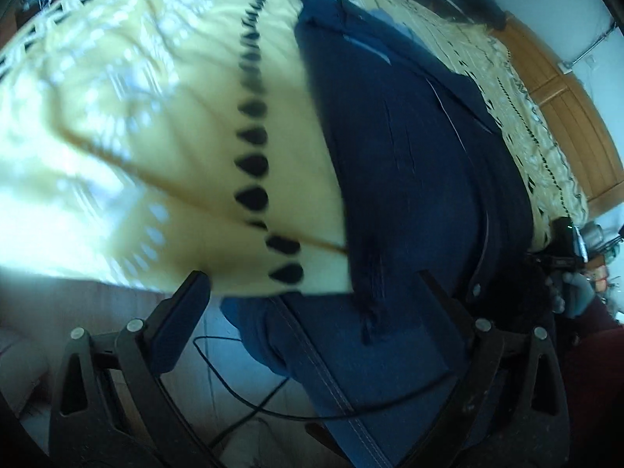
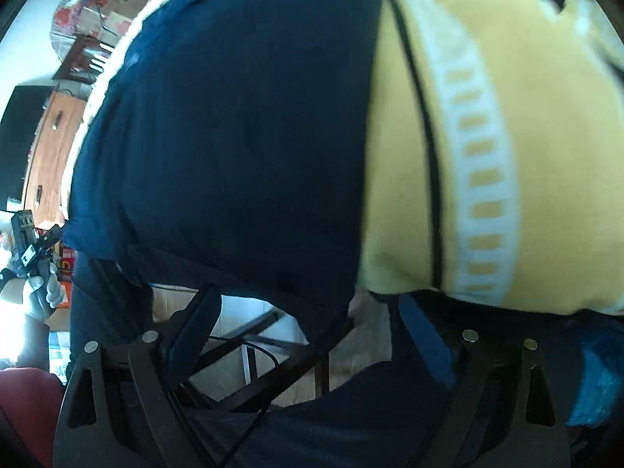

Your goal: Fold small clothes

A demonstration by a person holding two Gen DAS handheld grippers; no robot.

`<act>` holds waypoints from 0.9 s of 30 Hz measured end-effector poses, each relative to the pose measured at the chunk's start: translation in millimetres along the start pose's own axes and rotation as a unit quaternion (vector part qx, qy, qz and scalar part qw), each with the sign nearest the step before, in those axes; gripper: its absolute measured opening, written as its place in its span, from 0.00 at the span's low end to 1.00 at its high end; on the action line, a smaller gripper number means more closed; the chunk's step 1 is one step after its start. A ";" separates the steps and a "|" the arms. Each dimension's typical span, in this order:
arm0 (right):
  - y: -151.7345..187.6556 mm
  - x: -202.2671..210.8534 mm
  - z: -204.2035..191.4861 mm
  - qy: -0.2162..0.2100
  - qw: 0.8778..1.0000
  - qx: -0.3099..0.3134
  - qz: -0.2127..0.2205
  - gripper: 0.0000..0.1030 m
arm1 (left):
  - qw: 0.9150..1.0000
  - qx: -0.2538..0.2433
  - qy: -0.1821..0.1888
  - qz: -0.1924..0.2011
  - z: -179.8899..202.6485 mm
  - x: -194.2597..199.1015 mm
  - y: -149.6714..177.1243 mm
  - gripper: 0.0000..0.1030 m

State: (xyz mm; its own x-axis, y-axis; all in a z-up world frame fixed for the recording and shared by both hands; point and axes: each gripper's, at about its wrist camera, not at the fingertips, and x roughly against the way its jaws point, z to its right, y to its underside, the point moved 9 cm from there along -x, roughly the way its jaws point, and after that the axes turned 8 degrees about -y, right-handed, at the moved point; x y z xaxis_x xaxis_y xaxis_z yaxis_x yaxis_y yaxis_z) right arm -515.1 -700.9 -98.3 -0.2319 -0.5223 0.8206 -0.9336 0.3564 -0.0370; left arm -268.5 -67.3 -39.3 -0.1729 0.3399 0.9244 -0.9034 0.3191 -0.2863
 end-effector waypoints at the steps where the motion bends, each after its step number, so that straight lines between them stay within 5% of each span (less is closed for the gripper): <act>1: -0.1 -6.9 2.3 -0.008 1.000 -0.007 -0.010 0.85 | 1.000 -0.002 0.010 -0.009 3.6 -3.4 3.9 0.93; 6: -4.6 -10.8 2.0 -0.039 0.999 -0.021 -0.019 0.81 | 0.997 -0.012 0.067 -0.024 27.2 -10.2 3.7 0.75; 7: -4.7 -14.6 -0.5 -0.047 0.998 -0.025 -0.022 0.71 | 0.995 -0.008 0.091 -0.029 35.2 -14.0 1.1 0.62; 8: -1.5 -20.1 -2.3 -0.053 0.998 -0.026 -0.027 0.64 | 0.994 -0.008 0.105 -0.034 40.6 -15.5 -1.9 0.38; 9: 0.7 -23.4 -4.9 -0.053 0.998 -0.026 -0.030 0.49 | 0.993 -0.014 0.113 -0.042 49.1 -20.5 -1.6 0.21; 10: 5.6 -20.0 -3.8 -0.043 0.999 -0.020 -0.027 0.20 | 0.992 -0.020 0.111 -0.049 56.5 -24.2 -0.5 0.07; 11: 7.0 -15.0 -6.5 -0.043 0.999 -0.015 -0.020 0.12 | 0.992 -0.023 0.116 -0.040 63.1 -20.0 -2.8 0.07; 15: 19.6 17.0 -21.2 -0.072 0.997 -0.013 0.023 0.09 | 0.986 -0.002 0.167 0.022 84.0 23.1 -24.5 0.06; 20: 10.4 81.6 -54.5 -0.181 0.978 -0.017 0.108 0.08 | 0.974 0.015 0.208 0.090 104.0 69.5 -64.0 0.05; 24: -17.2 149.9 -91.4 -0.228 0.958 0.016 0.175 0.08 | 0.959 0.026 0.232 0.159 111.0 113.6 -114.5 0.04; 27: -74.7 207.3 -113.8 -0.251 0.939 0.051 0.231 0.08 | 0.943 0.047 0.254 0.211 108.1 140.0 -176.7 0.04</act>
State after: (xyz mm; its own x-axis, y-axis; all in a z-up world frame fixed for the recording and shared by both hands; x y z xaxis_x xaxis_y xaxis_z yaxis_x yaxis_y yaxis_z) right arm -462.3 -747.7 139.5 -0.6936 -0.6389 0.3327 -0.7176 0.5720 -0.3975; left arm -175.4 -171.7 168.0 -0.3361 0.8068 0.4860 -0.8307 -0.0108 -0.5566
